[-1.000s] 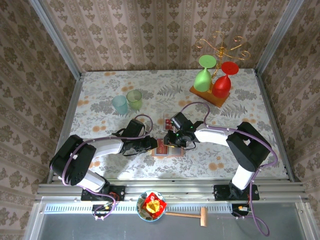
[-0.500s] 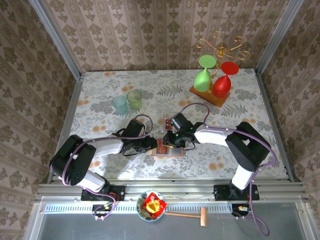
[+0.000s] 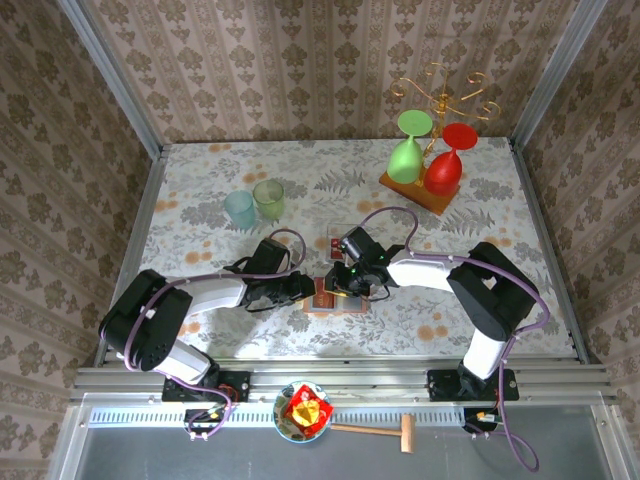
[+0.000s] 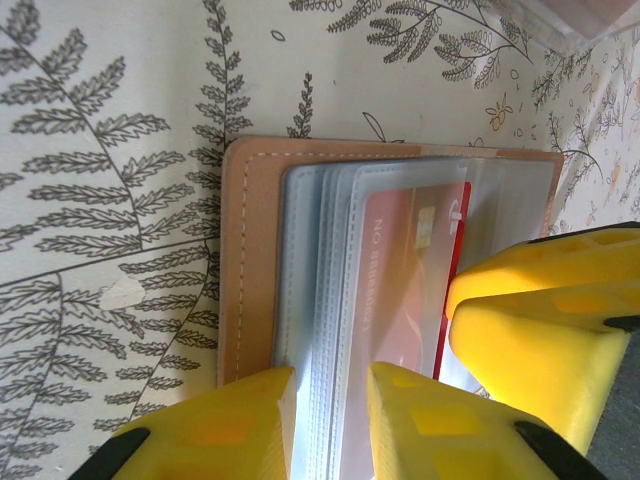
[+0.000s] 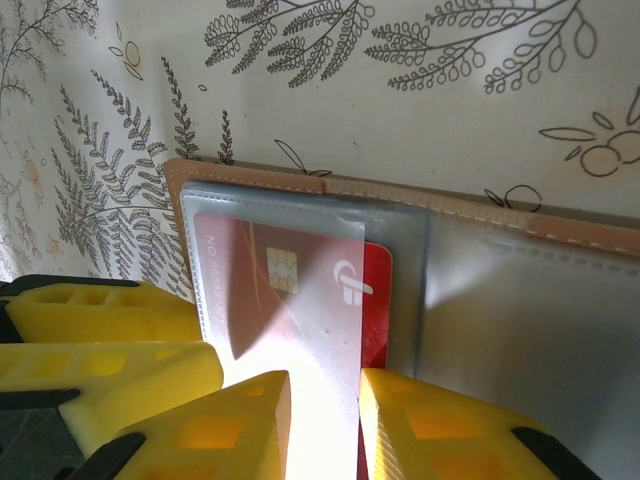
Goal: Take the credit cards out of the card holder
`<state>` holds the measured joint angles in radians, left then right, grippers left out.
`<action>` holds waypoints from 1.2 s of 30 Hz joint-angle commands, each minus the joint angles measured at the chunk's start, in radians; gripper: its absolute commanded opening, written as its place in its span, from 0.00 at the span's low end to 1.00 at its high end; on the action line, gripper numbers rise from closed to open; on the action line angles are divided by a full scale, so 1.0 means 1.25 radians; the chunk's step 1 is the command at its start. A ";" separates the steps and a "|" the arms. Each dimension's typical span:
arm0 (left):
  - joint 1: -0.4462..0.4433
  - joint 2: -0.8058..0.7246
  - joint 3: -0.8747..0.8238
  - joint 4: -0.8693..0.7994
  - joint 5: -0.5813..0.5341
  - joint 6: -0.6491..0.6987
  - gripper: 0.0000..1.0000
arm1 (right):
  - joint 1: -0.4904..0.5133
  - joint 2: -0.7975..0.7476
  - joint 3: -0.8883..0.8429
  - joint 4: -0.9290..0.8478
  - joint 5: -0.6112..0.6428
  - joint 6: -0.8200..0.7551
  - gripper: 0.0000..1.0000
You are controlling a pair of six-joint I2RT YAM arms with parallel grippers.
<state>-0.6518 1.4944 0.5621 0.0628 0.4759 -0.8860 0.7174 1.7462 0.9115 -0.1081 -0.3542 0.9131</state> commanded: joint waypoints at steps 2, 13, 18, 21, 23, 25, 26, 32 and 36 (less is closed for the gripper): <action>0.007 0.021 -0.007 0.000 0.007 0.003 0.26 | 0.004 0.008 0.003 -0.044 0.014 -0.012 0.28; 0.007 0.022 0.001 -0.001 0.011 0.003 0.26 | 0.003 -0.015 0.031 -0.120 0.060 -0.050 0.29; 0.006 0.021 0.004 -0.006 0.012 0.004 0.26 | 0.002 -0.023 0.045 -0.137 0.073 -0.065 0.29; 0.006 0.018 0.007 -0.013 0.012 0.005 0.26 | 0.002 -0.023 0.052 -0.138 0.073 -0.074 0.29; 0.006 0.011 0.011 -0.019 0.012 0.006 0.26 | 0.002 -0.023 0.058 -0.143 0.075 -0.078 0.29; 0.006 0.000 0.015 -0.030 0.011 0.007 0.26 | 0.002 -0.026 0.060 -0.147 0.072 -0.080 0.29; 0.006 -0.009 0.018 -0.037 0.009 0.007 0.26 | 0.003 -0.029 0.060 -0.147 0.071 -0.080 0.29; 0.006 -0.056 0.054 -0.094 -0.005 0.020 0.26 | 0.001 -0.056 0.051 -0.145 0.072 -0.076 0.29; 0.005 -0.058 0.073 -0.102 -0.002 0.023 0.22 | 0.002 -0.070 0.040 -0.135 0.072 -0.067 0.29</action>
<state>-0.6518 1.4399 0.6197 -0.0235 0.4770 -0.8822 0.7174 1.6901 0.9611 -0.2657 -0.2913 0.8330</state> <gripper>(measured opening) 0.228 0.295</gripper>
